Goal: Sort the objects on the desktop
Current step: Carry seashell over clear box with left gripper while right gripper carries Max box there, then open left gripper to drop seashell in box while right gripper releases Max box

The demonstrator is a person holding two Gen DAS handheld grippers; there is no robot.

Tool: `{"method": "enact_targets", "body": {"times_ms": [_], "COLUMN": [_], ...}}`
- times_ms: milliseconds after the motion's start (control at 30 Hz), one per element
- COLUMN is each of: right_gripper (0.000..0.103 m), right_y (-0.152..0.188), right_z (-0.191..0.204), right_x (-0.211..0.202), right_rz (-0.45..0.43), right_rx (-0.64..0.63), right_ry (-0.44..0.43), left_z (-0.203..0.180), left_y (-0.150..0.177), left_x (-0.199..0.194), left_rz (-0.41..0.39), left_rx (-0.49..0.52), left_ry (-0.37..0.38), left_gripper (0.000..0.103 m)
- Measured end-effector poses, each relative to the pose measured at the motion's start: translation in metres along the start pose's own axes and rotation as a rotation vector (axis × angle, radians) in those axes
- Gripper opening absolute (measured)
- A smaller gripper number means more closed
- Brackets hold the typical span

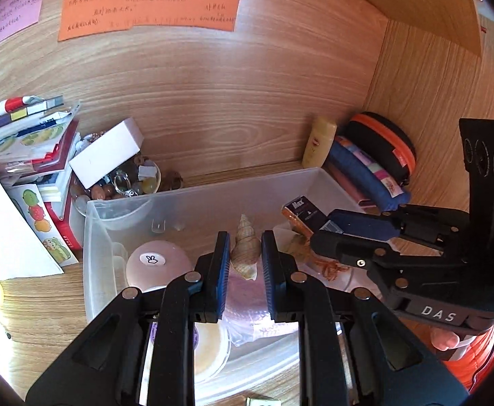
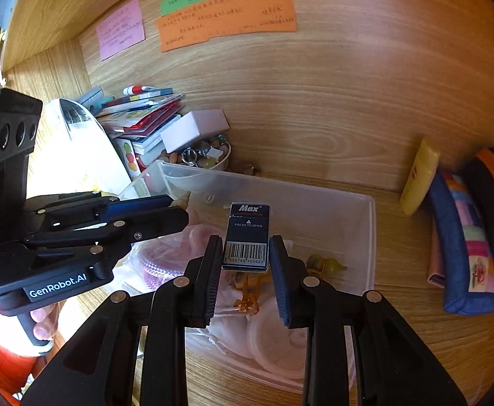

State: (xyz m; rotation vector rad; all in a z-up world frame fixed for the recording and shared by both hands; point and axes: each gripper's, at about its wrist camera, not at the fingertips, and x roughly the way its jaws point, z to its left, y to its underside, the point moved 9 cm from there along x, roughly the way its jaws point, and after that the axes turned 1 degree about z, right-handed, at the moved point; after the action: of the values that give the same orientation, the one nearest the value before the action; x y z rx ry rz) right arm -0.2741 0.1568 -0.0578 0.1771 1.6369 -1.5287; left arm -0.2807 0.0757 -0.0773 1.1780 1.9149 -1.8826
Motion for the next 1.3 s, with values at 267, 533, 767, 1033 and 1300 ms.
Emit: {"method": "enact_targets", "body": {"times_ms": [267, 533, 767, 1033, 1300], "right_gripper": [0.026, 0.026, 0.026, 0.038, 0.061], "right_y": [0.006, 0.012, 0.013, 0.014, 0.005], "right_z": [-0.003, -0.003, -0.004, -0.012, -0.008], "right_x": [0.003, 0.010, 0.009, 0.014, -0.001], "right_rz": [0.023, 0.051, 0.033, 0.037, -0.020], "right_rx": [0.025, 0.009, -0.014, -0.008, -0.023], "right_ry": [0.012, 0.040, 0.078, 0.108, 0.116], "left_z": [-0.002, -0.003, 0.000, 0.002, 0.007], "left_y": [0.006, 0.007, 0.003, -0.007, -0.019], "left_x": [0.008, 0.003, -0.007, -0.028, -0.066], "left_rz": [0.024, 0.007, -0.042, -0.106, -0.210], "left_rx": [0.018, 0.029, 0.032, 0.003, -0.031], "left_ry": [-0.019, -0.038, -0.065, -0.062, -0.058], "left_gripper": [0.017, 0.018, 0.038, 0.065, 0.088]}}
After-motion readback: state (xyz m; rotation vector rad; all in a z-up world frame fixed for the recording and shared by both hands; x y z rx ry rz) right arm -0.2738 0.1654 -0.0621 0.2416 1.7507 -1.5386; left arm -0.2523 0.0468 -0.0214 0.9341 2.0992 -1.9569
